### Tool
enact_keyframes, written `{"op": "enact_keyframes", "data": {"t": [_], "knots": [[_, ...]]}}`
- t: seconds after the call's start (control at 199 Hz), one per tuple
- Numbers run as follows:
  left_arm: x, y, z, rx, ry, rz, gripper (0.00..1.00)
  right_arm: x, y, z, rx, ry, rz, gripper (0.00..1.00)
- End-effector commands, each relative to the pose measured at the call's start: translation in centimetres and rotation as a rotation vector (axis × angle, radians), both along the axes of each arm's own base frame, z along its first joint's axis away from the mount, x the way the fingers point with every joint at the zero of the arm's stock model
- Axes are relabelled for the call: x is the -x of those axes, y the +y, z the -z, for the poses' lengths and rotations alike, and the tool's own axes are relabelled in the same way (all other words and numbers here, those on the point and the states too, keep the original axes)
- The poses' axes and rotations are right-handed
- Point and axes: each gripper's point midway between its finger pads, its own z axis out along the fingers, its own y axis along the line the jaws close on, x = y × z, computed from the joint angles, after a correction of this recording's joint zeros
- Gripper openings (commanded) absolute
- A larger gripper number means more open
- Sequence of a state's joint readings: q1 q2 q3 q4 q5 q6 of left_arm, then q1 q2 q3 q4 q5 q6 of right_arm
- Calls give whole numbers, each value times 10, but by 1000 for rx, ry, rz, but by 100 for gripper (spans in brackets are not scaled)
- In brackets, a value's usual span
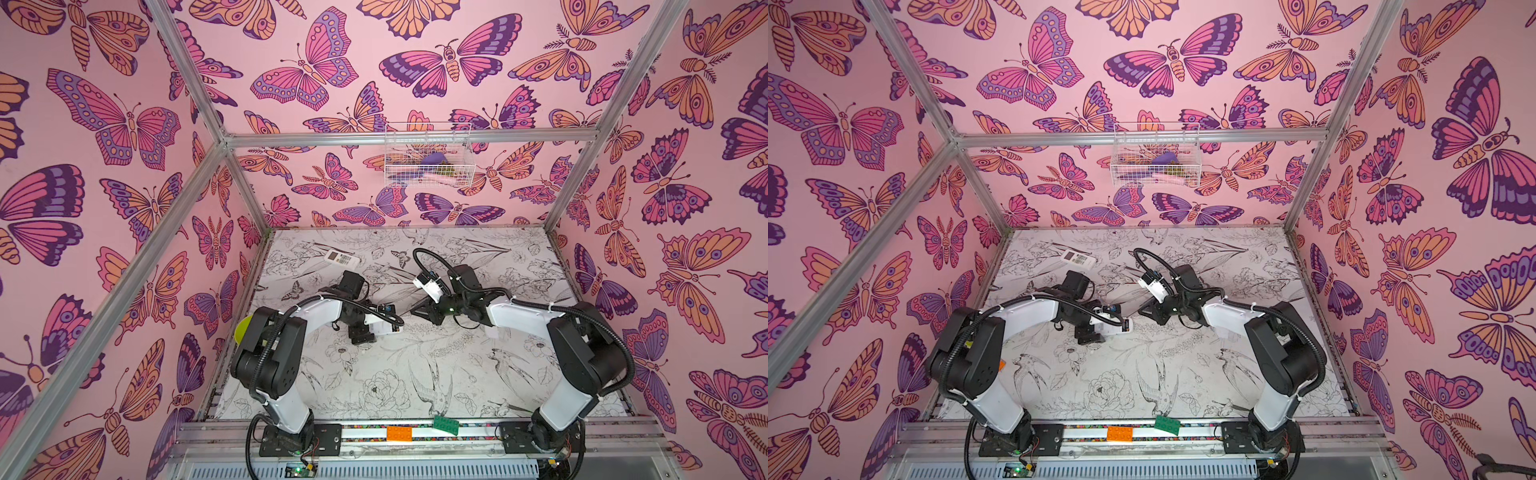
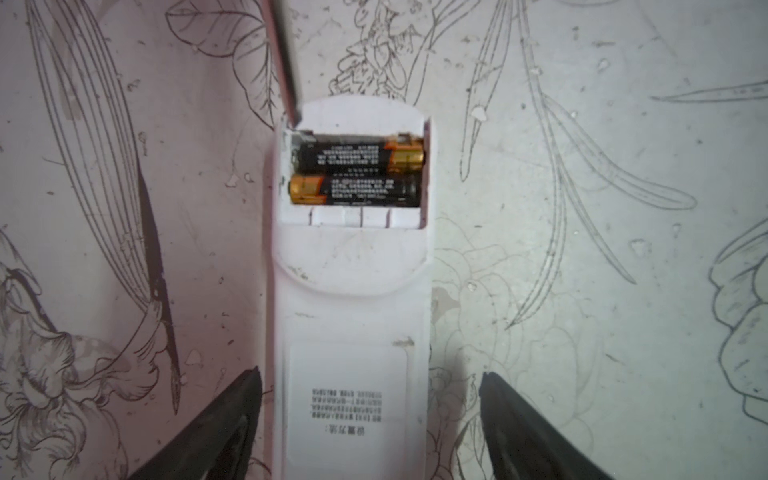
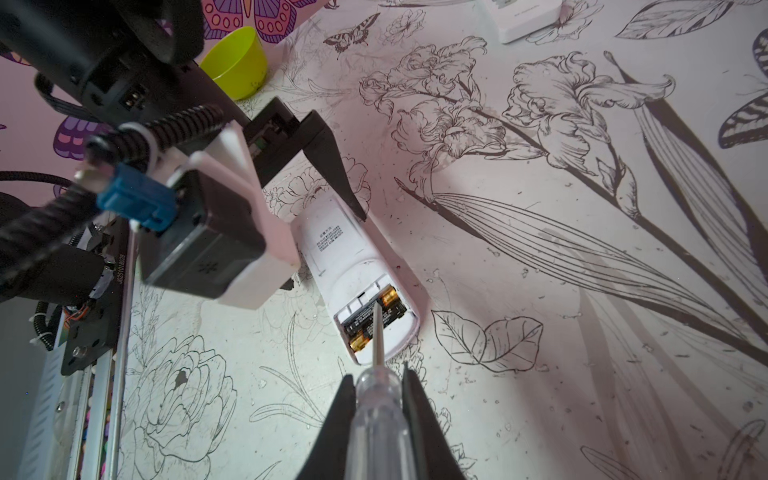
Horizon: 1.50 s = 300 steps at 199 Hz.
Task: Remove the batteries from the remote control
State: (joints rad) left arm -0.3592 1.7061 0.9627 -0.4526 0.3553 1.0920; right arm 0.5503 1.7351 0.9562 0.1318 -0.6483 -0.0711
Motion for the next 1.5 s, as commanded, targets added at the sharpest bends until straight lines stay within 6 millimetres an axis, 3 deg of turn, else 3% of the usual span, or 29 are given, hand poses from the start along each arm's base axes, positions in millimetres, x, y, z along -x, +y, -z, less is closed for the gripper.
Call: {"op": "enact_keyframes", "data": {"t": [0.0,0.211,0.532,0.607,0.697,0.777,1.013,1.048,1.078,1.219,1.404,1.5], "knots": [[13,0,8,-38,24,47,79,-3,14,-14,-42,-5,-47,0],[14,-2,13,-49,35,61,68,3,15,-4,-17,13,-77,0],[16,-7,31,-121,55,96,74,11,6,-5,11,18,-68,0],[22,-9,34,-139,61,133,64,13,3,-7,9,9,-68,0],[32,-12,33,-135,93,159,46,13,1,-10,3,10,-56,0],[45,-15,27,-116,101,185,42,18,-1,-15,-7,22,-48,0],[81,-30,11,-25,89,270,44,40,-12,-16,-18,68,-15,0],[83,-31,9,-17,89,265,44,45,-12,-11,-5,82,-16,0],[84,-32,9,-11,88,263,44,49,-12,-21,-19,55,-18,0],[91,-32,19,-13,89,278,49,62,-9,-24,-39,53,-13,0],[95,-35,23,-22,79,285,63,73,-6,-12,15,27,15,0],[94,-38,24,-28,69,290,65,73,-8,-5,29,37,32,0]]}}
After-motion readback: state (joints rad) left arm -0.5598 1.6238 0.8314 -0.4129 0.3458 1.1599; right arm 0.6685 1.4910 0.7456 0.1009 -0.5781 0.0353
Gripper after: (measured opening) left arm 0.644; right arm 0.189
